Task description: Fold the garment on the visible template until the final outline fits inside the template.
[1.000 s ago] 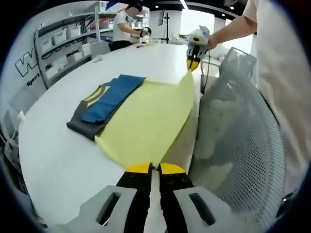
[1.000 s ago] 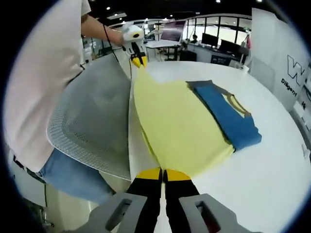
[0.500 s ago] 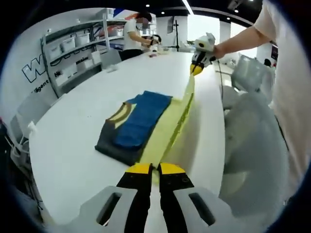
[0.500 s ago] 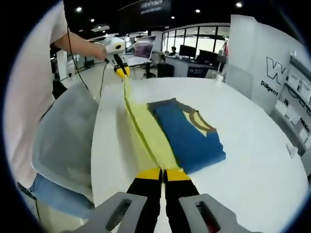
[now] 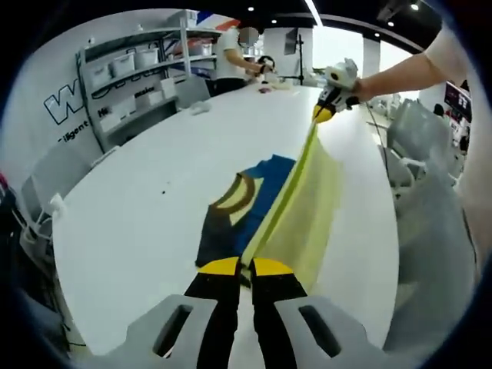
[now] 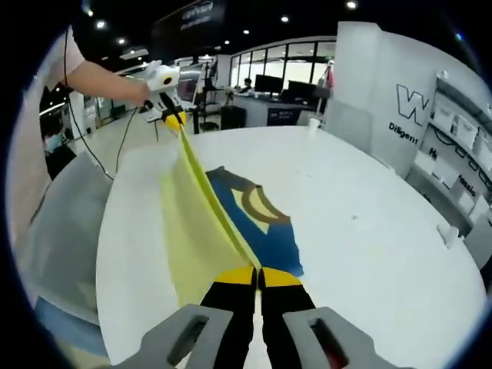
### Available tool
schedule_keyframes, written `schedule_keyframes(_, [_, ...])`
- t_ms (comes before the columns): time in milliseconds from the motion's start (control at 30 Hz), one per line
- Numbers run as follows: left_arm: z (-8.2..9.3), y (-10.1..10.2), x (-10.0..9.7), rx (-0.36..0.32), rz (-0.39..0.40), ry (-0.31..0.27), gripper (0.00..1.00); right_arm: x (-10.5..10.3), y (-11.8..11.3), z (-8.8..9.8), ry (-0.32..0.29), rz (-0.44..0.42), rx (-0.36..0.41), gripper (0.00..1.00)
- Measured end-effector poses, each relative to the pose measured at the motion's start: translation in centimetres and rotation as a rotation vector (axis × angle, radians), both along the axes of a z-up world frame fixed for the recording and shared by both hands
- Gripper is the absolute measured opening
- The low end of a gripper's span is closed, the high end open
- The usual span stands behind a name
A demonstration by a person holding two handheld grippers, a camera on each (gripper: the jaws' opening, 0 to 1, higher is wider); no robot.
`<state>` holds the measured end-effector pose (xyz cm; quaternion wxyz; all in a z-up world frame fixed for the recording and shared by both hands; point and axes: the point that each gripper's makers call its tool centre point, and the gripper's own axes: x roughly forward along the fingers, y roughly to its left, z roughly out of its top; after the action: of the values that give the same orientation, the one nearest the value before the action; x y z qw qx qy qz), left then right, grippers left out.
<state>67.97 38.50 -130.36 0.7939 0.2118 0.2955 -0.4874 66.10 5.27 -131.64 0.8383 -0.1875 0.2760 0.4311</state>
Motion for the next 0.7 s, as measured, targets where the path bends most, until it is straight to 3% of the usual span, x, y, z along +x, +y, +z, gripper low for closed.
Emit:
schedule_keyframes(200, [-1.7,-0.4,3.6,0.009,0.031,0.02,0.04,3.7,-0.5,-0.9,0.016,-0.061,0.021,0.0])
schedule_keyframes(367, [-3.2,0.0,6.8,0.037,0.062,0.039,0.03,6.4,0.1,-1.7,0.023,-0.061,0.014,0.0])
schedule_keyframes(700, [-5.3,0.0,9.5,0.053,0.12,0.109,0.04,9.4,0.3,-5.1,0.092,-0.089,0.018,0.0])
